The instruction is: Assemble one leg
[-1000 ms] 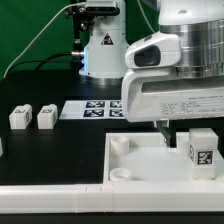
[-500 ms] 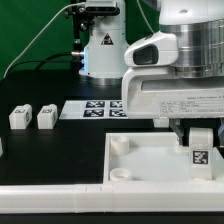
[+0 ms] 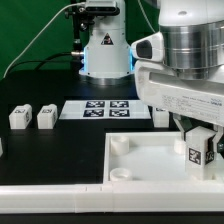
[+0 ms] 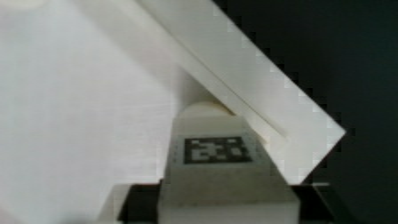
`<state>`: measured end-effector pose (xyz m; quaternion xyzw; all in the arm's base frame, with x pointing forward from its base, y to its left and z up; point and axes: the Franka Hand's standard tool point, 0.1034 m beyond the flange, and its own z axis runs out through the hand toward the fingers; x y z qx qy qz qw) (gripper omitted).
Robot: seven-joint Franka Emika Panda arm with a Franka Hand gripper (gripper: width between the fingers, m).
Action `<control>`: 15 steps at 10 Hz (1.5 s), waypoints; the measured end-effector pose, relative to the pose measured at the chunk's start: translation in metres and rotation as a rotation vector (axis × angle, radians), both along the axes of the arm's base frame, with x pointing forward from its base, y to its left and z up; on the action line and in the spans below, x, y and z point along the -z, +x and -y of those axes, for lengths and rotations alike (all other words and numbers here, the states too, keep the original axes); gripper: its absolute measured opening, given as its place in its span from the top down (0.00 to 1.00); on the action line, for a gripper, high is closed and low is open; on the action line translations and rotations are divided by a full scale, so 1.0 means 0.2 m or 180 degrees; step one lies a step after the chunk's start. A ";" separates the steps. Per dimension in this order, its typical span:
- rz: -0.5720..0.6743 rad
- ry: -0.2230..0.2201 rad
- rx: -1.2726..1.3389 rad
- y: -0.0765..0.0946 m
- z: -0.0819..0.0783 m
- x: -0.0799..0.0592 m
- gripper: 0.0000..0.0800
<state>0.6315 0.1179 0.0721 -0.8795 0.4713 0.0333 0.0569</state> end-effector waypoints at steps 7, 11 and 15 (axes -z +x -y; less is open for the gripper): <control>-0.0324 0.0054 0.2794 0.02 -0.01 -0.01 0.63; -0.0310 0.0009 0.2840 0.02 -0.01 0.00 0.52; -0.0225 0.0069 0.2386 0.00 -0.07 -0.02 0.20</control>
Offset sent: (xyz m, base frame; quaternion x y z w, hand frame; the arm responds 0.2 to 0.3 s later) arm 0.0076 -0.0031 -0.0058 -0.0005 0.0032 0.3638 0.9315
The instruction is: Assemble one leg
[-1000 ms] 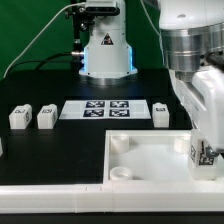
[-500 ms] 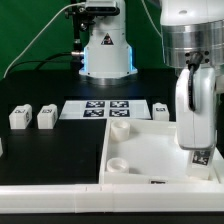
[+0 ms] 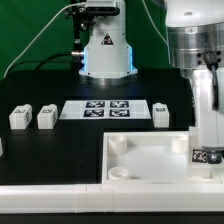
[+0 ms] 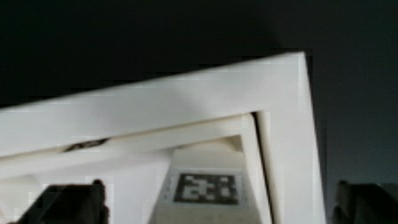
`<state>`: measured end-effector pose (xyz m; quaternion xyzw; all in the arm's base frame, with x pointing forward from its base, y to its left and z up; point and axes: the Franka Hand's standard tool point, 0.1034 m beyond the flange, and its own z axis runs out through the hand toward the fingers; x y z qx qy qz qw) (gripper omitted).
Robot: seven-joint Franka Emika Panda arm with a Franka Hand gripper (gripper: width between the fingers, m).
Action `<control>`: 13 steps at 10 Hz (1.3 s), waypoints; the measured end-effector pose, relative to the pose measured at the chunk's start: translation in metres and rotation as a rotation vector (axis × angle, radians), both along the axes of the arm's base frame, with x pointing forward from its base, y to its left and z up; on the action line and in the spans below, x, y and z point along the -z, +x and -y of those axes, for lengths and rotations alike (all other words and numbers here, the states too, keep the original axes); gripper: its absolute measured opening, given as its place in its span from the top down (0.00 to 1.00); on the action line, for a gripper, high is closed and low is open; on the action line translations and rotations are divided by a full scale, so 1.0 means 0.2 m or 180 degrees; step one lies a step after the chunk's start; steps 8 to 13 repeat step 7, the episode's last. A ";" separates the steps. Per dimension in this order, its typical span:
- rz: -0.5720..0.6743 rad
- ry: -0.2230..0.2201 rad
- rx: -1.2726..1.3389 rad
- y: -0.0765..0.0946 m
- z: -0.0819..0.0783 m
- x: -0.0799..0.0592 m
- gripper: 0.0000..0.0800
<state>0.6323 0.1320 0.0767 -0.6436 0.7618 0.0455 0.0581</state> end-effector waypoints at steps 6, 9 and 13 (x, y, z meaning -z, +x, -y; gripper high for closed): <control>0.0228 -0.0014 -0.0973 0.02 -0.02 -0.11 0.19; 0.0227 -0.0014 -0.0973 0.01 -0.02 -0.11 0.19; 0.0227 -0.0014 -0.0973 0.01 -0.02 -0.11 0.19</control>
Offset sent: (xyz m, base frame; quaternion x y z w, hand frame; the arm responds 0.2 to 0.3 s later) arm 0.0000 0.0000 0.0000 0.0000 0.0000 -0.0899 0.9960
